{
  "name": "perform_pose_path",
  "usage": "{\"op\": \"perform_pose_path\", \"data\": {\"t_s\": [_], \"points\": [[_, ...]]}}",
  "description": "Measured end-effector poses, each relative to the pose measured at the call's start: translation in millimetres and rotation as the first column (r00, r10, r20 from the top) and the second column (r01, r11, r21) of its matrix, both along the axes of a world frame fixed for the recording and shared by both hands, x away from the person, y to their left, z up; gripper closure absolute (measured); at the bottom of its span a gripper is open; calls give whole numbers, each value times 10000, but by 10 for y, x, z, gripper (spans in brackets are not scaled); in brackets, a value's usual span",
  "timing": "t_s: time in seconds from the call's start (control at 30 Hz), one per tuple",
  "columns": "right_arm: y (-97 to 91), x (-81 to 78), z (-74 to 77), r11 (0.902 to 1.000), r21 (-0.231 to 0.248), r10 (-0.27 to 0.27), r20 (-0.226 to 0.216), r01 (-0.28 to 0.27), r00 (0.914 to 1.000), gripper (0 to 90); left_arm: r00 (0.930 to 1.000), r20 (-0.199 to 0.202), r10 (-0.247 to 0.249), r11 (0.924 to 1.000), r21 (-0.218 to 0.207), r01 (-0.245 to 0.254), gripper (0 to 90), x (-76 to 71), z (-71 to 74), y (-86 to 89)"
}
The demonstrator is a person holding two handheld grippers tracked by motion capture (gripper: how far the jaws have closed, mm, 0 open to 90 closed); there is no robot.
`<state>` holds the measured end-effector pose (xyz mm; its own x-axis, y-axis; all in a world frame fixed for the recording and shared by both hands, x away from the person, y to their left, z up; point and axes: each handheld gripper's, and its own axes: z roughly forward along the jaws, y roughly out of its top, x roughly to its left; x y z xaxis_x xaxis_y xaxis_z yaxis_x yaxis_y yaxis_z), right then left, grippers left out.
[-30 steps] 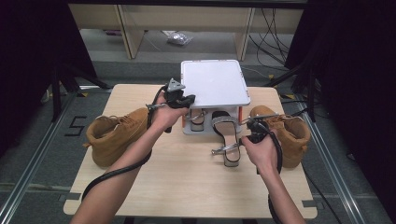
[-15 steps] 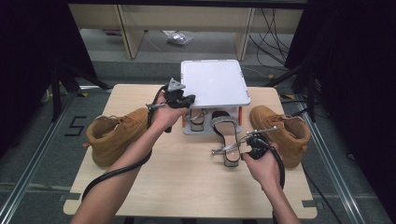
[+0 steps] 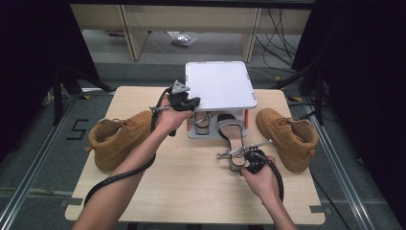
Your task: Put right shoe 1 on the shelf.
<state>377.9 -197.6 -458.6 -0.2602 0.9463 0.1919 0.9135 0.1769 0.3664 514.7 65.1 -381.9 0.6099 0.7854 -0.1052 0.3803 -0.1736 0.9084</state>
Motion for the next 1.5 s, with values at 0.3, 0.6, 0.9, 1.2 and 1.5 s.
{"op": "perform_pose_path", "data": {"t_s": [0.3,0.6,0.9,1.2,1.5], "points": [[26,39,-33,9996,216,-200,66,199,9998,900,10000,5,-33,10000,26,33,887,2,1,0],[50,117,-52,9979,613,-205,305,186,9993,900,10000,45,-31,10000,27,31,887,-1,-2,5],[144,268,9,9929,900,-783,83,773,9969,900,10000,7,-64,10000,40,64,887,4,2,-3],[197,480,28,9971,736,-242,559,200,9981,900,10000,40,-79,9999,64,78,887,1,1,-3],[215,616,102,9995,304,49,1112,-83,9938,900,10000,26,-85,9999,58,85,887,3,2,-3]]}}
